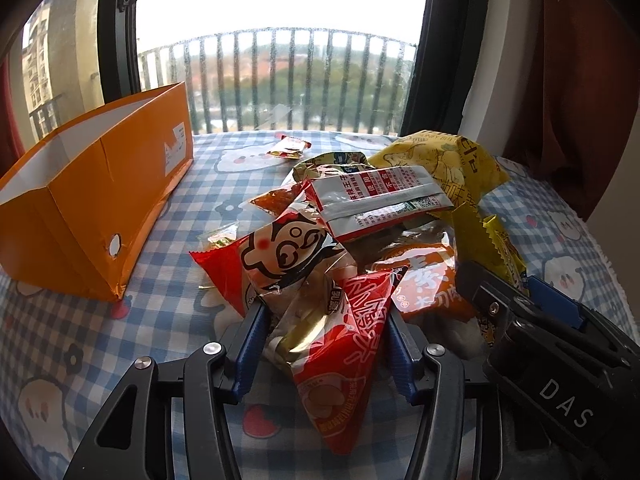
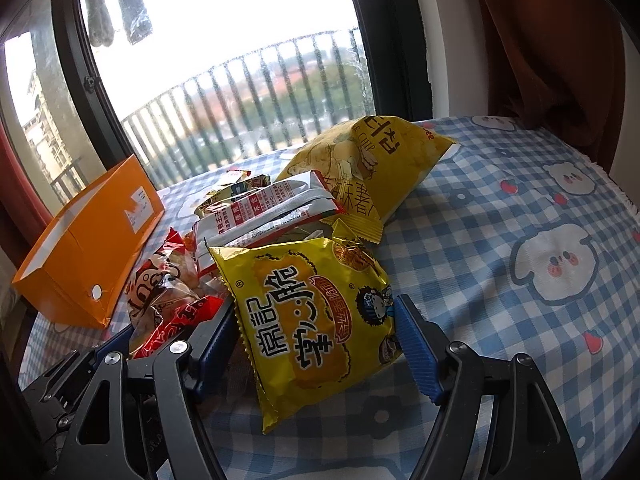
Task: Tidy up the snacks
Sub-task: 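Lift both held bags and carry them toward the orange box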
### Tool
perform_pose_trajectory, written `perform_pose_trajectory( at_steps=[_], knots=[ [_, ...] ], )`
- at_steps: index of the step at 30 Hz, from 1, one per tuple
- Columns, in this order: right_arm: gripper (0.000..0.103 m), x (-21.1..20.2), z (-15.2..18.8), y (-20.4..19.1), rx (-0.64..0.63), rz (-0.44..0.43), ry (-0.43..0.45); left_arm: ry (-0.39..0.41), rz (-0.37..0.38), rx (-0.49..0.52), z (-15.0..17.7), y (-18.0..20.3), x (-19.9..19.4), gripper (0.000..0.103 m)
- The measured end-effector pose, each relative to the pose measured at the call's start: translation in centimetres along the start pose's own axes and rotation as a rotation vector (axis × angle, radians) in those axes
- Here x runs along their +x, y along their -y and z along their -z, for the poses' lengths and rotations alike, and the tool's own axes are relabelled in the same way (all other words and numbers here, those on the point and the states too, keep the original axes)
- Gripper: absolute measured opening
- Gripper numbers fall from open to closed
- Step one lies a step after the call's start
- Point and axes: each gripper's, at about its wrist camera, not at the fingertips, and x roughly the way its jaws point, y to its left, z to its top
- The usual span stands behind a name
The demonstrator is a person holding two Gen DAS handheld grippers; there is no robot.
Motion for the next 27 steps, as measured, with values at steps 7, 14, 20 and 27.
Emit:
perform_pose_trajectory(
  at_steps=[7,14,20,27],
  knots=[
    [0.077,-1.2,0.2,-0.6,-0.006,-0.001,0.024,0.022,0.013,0.002,0.3,0.2,-1.2,0.056],
    [0.077,-2.8,0.4,-1.2,-0.013,-0.004,0.052,0.052,0.016,-0.003,0.7,0.0,-2.8,0.056],
    [0.077,-4.3,0.5,-1.7,-0.025,-0.006,0.083,0.084,0.021,-0.009,0.8,-0.4,-4.3,0.056],
    [0.077,-6.1,0.5,-2.5,-0.041,-0.013,0.130,0.130,0.019,-0.012,0.8,-0.9,-6.3,0.056]
  ],
)
